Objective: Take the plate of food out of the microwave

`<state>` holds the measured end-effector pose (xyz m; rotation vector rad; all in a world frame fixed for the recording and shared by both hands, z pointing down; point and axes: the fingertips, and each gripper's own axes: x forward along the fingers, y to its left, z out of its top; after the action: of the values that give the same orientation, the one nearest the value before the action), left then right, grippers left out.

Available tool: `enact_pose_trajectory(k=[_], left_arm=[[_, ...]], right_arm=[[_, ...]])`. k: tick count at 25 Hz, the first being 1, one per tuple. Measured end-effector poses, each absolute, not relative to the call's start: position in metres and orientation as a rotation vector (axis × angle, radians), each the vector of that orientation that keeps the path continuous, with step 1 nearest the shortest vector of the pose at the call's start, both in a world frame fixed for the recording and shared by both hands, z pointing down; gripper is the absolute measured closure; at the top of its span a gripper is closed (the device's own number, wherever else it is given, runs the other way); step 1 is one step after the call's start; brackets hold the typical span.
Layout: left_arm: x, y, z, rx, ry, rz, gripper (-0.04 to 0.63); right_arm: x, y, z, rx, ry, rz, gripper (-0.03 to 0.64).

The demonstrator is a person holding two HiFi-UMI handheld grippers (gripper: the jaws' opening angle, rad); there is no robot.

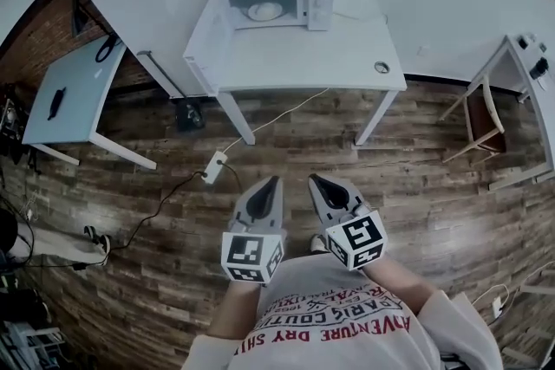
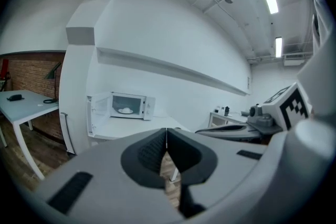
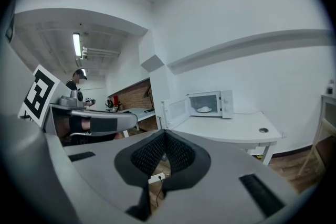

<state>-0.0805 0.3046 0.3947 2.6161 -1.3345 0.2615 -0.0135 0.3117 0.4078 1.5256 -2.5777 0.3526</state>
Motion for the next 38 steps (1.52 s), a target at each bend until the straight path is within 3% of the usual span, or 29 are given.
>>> enact_pose_trajectory(k=[12,38], left_arm=[[-0.024,0.198,0.406,2.564,-1.314,0.29,0.589],[-0.019,-0.16,0.391,2.72,-1.162,0.279,0.589]], right_arm=[[0.051,0.207,0.42,1.521,-2.56,0.355,0.606],[0.05,-0.136,0.395,1.686,-2.482,0.268,0.606]])
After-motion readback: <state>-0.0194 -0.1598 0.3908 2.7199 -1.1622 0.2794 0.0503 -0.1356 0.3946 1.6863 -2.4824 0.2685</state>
